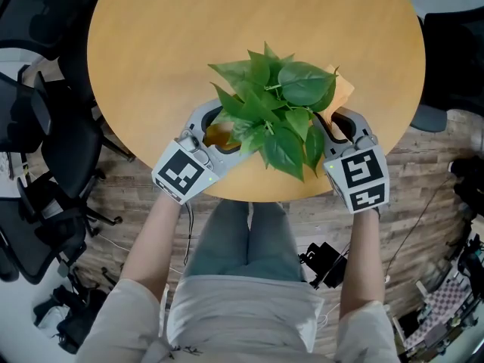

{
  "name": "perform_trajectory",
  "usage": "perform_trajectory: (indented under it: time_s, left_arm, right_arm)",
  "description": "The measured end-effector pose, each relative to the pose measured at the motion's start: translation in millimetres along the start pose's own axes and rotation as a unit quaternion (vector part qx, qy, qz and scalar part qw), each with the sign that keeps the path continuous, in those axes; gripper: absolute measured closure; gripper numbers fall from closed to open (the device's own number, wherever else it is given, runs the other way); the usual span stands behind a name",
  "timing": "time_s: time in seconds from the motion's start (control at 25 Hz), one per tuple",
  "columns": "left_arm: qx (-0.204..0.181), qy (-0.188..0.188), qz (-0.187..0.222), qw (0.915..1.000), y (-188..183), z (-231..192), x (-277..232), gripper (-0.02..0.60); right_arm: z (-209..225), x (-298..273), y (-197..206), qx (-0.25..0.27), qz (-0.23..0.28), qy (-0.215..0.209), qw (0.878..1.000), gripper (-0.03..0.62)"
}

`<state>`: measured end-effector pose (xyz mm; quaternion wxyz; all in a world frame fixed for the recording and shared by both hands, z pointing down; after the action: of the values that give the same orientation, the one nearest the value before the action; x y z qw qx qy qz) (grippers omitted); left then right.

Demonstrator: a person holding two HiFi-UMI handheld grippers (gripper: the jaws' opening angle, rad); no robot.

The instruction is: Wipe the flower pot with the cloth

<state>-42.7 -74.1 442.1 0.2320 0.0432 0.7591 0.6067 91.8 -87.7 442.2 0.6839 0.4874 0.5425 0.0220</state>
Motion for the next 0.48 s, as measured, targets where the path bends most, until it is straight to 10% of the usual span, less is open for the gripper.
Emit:
perform_trajectory:
  time_s: [0.48]
  left_arm:
    - [-0.011, 0.001, 0.018, 0.9998, -6.1, 2.2, -5.3, 0.250]
  right_arm:
    - [-23.9, -6.6, -6.4, 0.056, -0.003, -0.024, 0.998, 0.544]
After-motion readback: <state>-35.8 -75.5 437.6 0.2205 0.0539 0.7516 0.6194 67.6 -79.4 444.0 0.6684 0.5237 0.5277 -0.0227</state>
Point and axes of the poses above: the fingertips, and each gripper's own axes: x backward along the fingers, z to its right, y out of its underside, the point moved 2 cm from there along x, backward along the fingers
